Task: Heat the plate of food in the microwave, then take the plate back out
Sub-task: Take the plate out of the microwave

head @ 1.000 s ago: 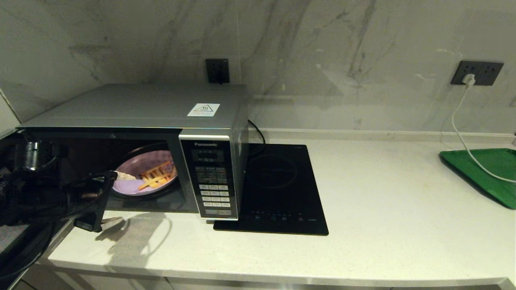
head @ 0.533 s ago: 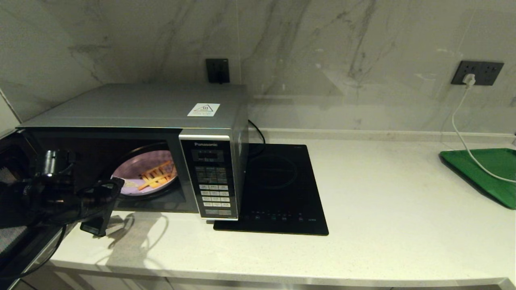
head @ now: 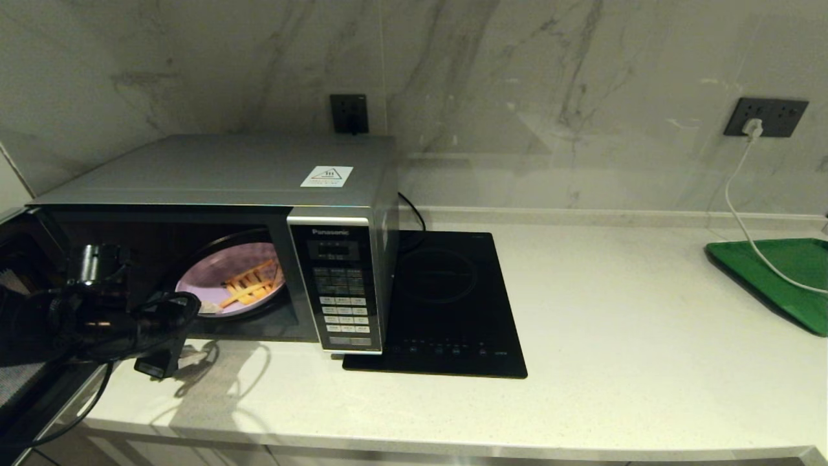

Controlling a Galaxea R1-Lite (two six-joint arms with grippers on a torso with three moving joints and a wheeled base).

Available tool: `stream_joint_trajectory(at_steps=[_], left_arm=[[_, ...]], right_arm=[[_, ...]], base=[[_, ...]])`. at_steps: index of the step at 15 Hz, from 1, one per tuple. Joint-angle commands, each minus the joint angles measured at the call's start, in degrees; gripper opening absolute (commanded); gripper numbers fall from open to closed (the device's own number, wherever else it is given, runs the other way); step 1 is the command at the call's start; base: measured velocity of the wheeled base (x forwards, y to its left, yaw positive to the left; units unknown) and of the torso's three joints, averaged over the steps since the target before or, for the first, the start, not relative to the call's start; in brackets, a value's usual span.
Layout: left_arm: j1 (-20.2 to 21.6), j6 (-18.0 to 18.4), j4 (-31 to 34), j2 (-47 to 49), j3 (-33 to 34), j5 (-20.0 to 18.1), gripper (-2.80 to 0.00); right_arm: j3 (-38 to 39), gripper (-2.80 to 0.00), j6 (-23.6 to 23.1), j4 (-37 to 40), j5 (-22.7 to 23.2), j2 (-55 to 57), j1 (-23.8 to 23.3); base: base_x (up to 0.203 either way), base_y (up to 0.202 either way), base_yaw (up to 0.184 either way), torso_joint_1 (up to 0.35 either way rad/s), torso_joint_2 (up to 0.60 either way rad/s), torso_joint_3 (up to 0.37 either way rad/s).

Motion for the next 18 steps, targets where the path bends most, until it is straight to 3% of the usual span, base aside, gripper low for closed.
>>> stream_joint_trajectory(at_steps=[1,15,18], left_arm=[[0.0,0.1,0.0,0.3,0.0,-0.1,-2.80],[-0.2,0.2,0.1,-0.9,0.0,-0.2,-2.80],[-0.2,0.1,0.5,-2.0,-2.7,-0.3,-2.80]], right_arm=[[0.0,-2.80,0.0,0.1,0.0,0.1,0.0],[0.0,-2.80,0.0,0.1,0.0,0.1,0.0],[0.0,-2.80,0.0,0.1,0.0,0.1,0.0]], base=[[0.000,0.000,0.000,0.000,0.00,0.000],[0.000,0.000,0.000,0.000,0.00,0.000],[0.000,0.000,0.000,0.000,0.00,0.000]])
